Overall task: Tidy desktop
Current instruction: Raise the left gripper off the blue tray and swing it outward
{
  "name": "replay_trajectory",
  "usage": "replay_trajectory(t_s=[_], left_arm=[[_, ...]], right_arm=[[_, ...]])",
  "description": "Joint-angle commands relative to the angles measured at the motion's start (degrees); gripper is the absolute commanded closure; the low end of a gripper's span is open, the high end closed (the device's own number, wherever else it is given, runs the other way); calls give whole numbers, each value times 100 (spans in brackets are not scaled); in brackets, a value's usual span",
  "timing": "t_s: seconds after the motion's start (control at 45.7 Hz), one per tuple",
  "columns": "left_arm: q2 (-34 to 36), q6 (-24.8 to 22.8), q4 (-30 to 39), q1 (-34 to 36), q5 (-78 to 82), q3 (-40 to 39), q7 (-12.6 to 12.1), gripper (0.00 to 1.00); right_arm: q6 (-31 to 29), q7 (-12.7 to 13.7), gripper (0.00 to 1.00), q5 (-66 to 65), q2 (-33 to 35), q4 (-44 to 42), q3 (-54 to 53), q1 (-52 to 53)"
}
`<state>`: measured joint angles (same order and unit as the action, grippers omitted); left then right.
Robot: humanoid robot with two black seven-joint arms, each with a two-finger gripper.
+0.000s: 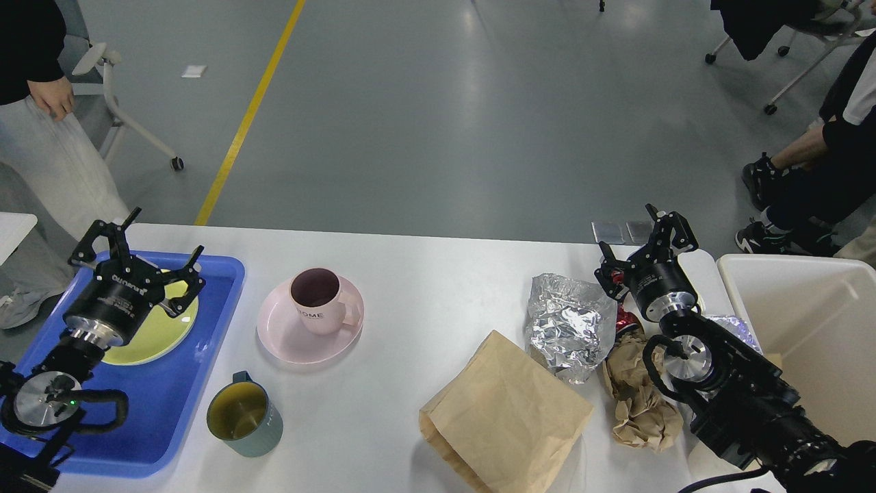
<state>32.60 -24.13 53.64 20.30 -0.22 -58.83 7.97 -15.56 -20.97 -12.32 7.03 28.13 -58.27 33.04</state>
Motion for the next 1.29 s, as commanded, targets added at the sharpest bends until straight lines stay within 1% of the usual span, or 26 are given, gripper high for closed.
replay_trajectory(t_s=[0.0, 0.109, 0.219, 0.306, 0.394, 0.438, 0.46, 0.481, 0.503, 0.547, 0.635, 0.7, 0.744, 0.766, 0.832, 0.897, 1.007, 1.072, 1.138, 1.226, 1.269], left_arm=[[887, 93, -345, 1439, 5, 2284, 109, 3], [1327, 67, -398, 3020, 40, 4893, 170, 3], [1311, 58, -398, 4901, 22, 7398, 188, 3], [995, 5, -275, 6176, 49, 9323, 188, 3], [529, -197, -56, 7477, 49, 11073, 161, 3], [222, -302, 119, 8022, 23, 11751, 196, 3], [64, -355, 225, 8260, 22, 12050, 162, 3], [-225, -416, 496, 8732, 14, 12566, 135, 3], [-358, -426, 655, 8946, 14, 12754, 170, 3], [-622, -452, 998, 9376, 14, 13053, 144, 3], [-1167, -619, 1631, 10229, 14, 13335, 82, 3], [-1580, -917, 1921, 10844, 5, 13677, 3, 3], [-1861, -1154, 2115, 11275, -4, 13880, 29, 3], [-2080, -1303, 2316, 11599, -56, 13994, 47, 3], [-2406, -1427, 2808, 12233, -380, 14196, 47, 3], [-2653, -1428, 3362, 12927, -951, 14513, 38, 3], [-3101, -1629, 4241, 14026, -1586, 14838, 29, 3], [-3251, -1927, 4523, 14448, -1656, 14953, 29, 3], [-3330, -2340, 4690, 14765, -1691, 15076, 38, 3], [-3269, -2806, 4708, 14880, -1683, 15173, 47, 3], [-3243, -2886, 4708, 14872, -1665, 15252, 30, 3]], right_arm=[[0, -3, 0, 1, 0, -1, 0, 0], [0, -3, 0, 1, 0, -1, 0, 0], [0, -3, 0, 1, 0, -1, 0, 0], [0, 5, 0, 1, 0, -1, 0, 0], [0, 5, 0, 1, 0, 8, 0, 0], [0, 5, 0, 1, 0, -1, 0, 0], [0, 5, 0, 1, 0, 8, 0, 0], [0, 5, 0, 1, 0, 8, 0, 0], [0, -3, 0, 1, 0, 0, 0, 0], [0, 5, 0, 1, 0, 0, 0, 0], [0, -3, 0, 1, 0, 0, 0, 0], [0, 5, 0, 1, 0, -1, 0, 0], [0, 5, 0, 1, 0, -1, 0, 0], [0, 5, 0, 1, 0, -1, 0, 0], [0, 5, 0, 1, 0, -1, 0, 0], [0, 5, 0, 1, 0, -1, 0, 0], [0, -3, 0, 1, 0, -1, 0, 0], [0, -3, 0, 1, 0, -1, 0, 0], [0, 5, 0, 1, 0, -1, 0, 0], [0, 5, 0, 1, 0, -1, 0, 0], [0, 5, 0, 1, 0, -1, 0, 0]])
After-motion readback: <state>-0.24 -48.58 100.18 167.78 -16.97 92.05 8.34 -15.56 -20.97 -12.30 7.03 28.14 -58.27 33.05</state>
